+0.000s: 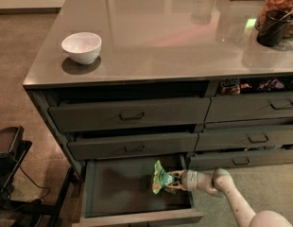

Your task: Pick green rice chip bag from bottom drawer and place on counter

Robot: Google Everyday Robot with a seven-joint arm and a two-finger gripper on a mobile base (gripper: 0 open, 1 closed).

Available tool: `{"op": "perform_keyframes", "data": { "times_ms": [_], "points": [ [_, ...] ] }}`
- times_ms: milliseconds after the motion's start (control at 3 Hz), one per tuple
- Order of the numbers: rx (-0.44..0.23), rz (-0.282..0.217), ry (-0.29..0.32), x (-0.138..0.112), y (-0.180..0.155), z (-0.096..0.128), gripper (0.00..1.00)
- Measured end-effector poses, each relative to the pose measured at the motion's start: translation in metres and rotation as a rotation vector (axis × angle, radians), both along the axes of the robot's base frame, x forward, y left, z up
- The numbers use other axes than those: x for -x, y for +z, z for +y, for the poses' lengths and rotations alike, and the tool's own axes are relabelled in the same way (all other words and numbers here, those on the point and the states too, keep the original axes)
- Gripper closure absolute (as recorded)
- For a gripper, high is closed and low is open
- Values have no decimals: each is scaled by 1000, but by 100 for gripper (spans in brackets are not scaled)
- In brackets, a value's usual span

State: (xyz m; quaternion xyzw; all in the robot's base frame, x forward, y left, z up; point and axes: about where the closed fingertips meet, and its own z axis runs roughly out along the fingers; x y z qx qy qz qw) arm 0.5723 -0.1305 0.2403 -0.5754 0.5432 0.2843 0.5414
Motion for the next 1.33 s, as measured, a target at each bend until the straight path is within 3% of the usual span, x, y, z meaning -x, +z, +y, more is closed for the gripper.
{"op": "perform_keyframes", "data": {
  "times_ms": [333, 667, 1333],
  "points": [
    [-7, -5, -7, -19, 59, -25, 100],
    [70, -90, 30, -43, 164, -33, 100],
    [70, -94, 38, -40, 177, -28, 100]
  ]
}}
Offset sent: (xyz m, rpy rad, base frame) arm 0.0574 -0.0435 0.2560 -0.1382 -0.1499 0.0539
